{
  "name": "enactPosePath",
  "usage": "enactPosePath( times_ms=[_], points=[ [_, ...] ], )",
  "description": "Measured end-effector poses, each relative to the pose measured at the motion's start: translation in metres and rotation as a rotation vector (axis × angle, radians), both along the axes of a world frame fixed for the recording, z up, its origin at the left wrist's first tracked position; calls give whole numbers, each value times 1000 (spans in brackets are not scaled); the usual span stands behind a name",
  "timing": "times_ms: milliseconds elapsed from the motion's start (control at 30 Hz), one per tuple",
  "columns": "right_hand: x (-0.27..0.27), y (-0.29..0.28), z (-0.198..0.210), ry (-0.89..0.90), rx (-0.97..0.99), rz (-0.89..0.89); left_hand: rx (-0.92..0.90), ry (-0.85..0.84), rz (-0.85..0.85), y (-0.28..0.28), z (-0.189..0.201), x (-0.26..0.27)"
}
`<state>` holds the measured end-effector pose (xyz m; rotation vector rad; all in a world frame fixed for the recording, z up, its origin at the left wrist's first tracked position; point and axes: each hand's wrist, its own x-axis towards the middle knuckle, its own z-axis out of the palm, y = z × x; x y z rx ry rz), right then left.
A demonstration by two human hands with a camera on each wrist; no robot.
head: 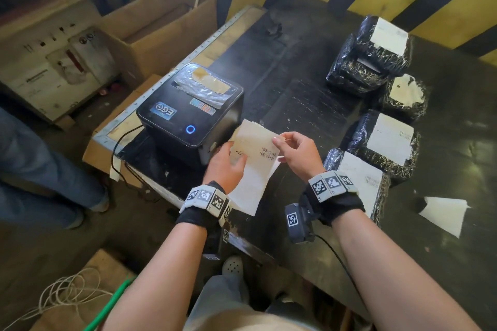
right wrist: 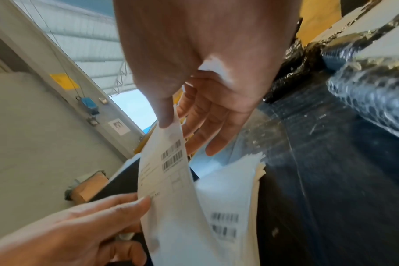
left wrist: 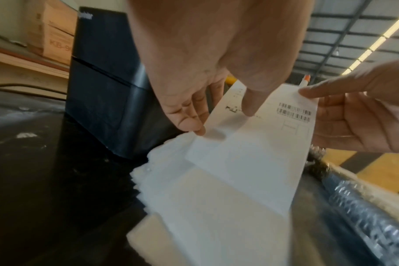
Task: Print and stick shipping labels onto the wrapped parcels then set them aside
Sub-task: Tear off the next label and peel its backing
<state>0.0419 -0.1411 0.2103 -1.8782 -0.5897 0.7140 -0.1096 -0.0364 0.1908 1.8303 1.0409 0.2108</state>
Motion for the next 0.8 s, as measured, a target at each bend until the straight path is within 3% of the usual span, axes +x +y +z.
enactPosePath(
  times_ms=[167,333,533,667,733,800],
  points=[
    [13,-20,23,-41,67,-52,53,-16,35,-25,20,14],
    [30,-59,47,-59,143,-153,83,-106,-78,-51,48,39],
    [44,-128,66,83,171,-163,153,-228,-195,-82,84,79],
    [49,-176,62,136,134,-138,74,-254,-215,-109,94,110],
    [53,-195,59,102,143,-183,-7,-260,-218,-127,95,122],
    [57,-213,55,57,172,-270,26,-253,-258,-145,94,128]
  ],
)
